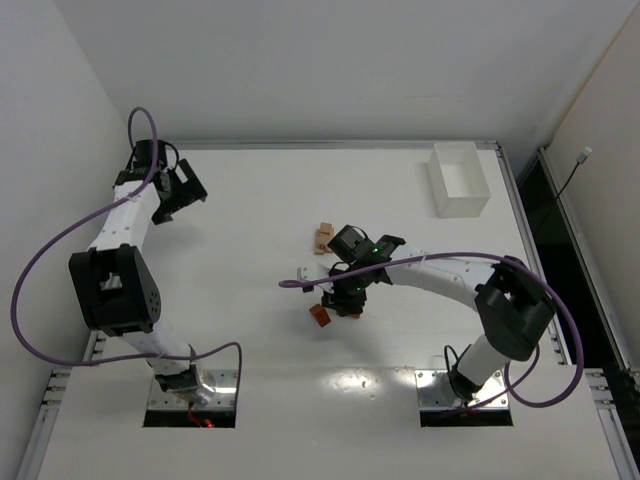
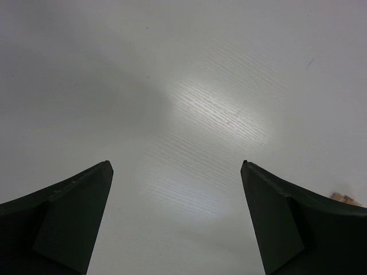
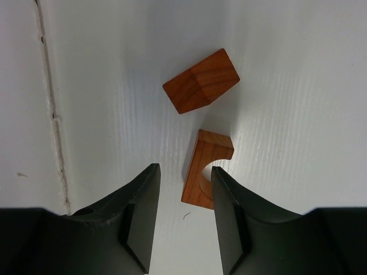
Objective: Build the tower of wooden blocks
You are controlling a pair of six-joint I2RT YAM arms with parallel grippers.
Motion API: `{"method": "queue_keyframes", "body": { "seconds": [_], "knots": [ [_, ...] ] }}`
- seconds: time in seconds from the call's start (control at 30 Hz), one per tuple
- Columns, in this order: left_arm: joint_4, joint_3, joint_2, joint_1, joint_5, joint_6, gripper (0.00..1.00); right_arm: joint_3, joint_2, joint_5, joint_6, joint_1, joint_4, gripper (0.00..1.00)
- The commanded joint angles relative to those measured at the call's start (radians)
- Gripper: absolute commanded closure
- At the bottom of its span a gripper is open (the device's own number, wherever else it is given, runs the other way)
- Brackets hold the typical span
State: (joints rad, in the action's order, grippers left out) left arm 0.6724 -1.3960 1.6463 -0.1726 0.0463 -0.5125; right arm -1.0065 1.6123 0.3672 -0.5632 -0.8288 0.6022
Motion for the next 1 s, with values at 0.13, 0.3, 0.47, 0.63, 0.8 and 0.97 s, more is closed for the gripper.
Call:
{"method": "queue_keyframes", "body": {
  "seconds": [0.13,0.3,0.47,0.63,0.8,0.97],
  "knots": [
    [-0.004,-0.051,0.026,-0.008,-0.031,-0.014,0.07,0.045,-0.011,-0.002,-0.003,0.002,-0.028,0.63],
    [-0.004,-0.06,0.044,-0.008,-0.04,-0.014,0.07,0.066,-0.011,-0.024,-0.012,0.02,-0.038,0.64],
    [-0.004,-0.069,0.053,-0.008,-0.04,-0.014,0.07,0.075,0.011,-0.024,-0.021,0.039,-0.038,0.64],
    [-0.004,-0.069,0.063,-0.008,-0.049,-0.023,0.07,0.055,0.032,-0.024,-0.021,0.039,-0.047,0.64],
    [-0.004,-0.069,0.072,-0.008,-0.049,-0.023,0.07,0.025,0.06,-0.024,-0.021,0.039,-0.047,0.64],
    [-0.004,-0.069,0.081,-0.008,-0.049,-0.023,0.07,0.003,0.08,-0.024,-0.021,0.028,-0.047,0.64]
  ]
}}
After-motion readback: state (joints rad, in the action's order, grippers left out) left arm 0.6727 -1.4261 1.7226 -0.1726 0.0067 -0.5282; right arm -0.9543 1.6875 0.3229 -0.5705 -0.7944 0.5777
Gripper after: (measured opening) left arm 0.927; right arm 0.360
